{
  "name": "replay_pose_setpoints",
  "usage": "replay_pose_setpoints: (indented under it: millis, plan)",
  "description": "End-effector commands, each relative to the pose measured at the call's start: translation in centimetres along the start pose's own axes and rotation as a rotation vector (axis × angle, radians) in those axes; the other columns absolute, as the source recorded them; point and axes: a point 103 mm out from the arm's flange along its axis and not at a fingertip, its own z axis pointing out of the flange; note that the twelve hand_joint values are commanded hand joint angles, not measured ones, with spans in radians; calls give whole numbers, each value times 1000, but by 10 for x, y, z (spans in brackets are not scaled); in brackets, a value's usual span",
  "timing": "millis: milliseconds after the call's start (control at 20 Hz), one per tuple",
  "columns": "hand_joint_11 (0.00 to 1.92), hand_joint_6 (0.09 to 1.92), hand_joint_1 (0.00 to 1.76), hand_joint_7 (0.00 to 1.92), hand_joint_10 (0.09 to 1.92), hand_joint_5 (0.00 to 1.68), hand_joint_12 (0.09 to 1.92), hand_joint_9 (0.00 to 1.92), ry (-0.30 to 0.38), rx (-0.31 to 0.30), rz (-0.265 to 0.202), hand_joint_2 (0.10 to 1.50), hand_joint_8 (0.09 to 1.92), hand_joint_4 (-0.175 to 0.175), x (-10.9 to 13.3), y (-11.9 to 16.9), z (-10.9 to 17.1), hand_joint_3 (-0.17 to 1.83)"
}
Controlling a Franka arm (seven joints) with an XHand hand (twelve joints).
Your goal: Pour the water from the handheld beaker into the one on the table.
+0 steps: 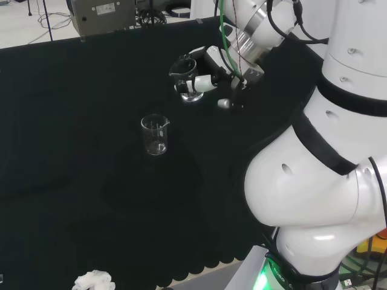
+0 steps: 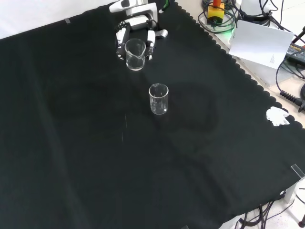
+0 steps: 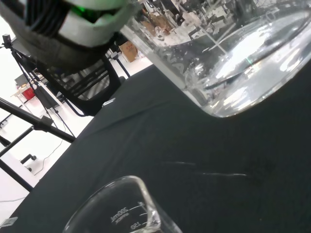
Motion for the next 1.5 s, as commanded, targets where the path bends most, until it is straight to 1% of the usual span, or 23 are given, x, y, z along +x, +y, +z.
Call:
replay_pose_setpoints:
  millis: [50,200,400,550,700,800,1050,1250,1350,1500]
  plan:
    - [1464,87,1158,1548,87,1551,653,1726,-64,-13,-11,1014,514,139,18,-18,-7,-175]
    - [1462,87,1158,1527,87,1551,655,1723,-118,-17,3,1014,562,136,26,-29,-8,-175]
    - [1460,87,1159,1509,87,1551,655,1716,-178,8,32,1015,601,132,35,-38,3,-175]
    - [1458,87,1159,1502,90,1551,655,1714,-218,26,35,1015,617,130,39,-39,11,-175]
    - [1457,87,1159,1501,91,1550,655,1713,-276,43,36,1015,621,130,43,-37,16,-175]
    - [1455,87,1159,1500,92,1550,655,1712,-295,51,40,1015,624,130,42,-37,17,-175]
    - [1454,87,1159,1497,94,1550,655,1710,-348,63,25,1015,629,130,38,-37,18,-175]
    - [1453,87,1159,1495,96,1550,655,1709,-370,58,30,1016,633,129,31,-39,15,-175]
    - [1453,87,1159,1494,97,1550,655,1709,-387,59,21,1016,636,128,30,-39,14,-175]
    - [1453,87,1159,1492,98,1550,655,1708,-424,84,5,1016,640,127,31,-38,16,-175]
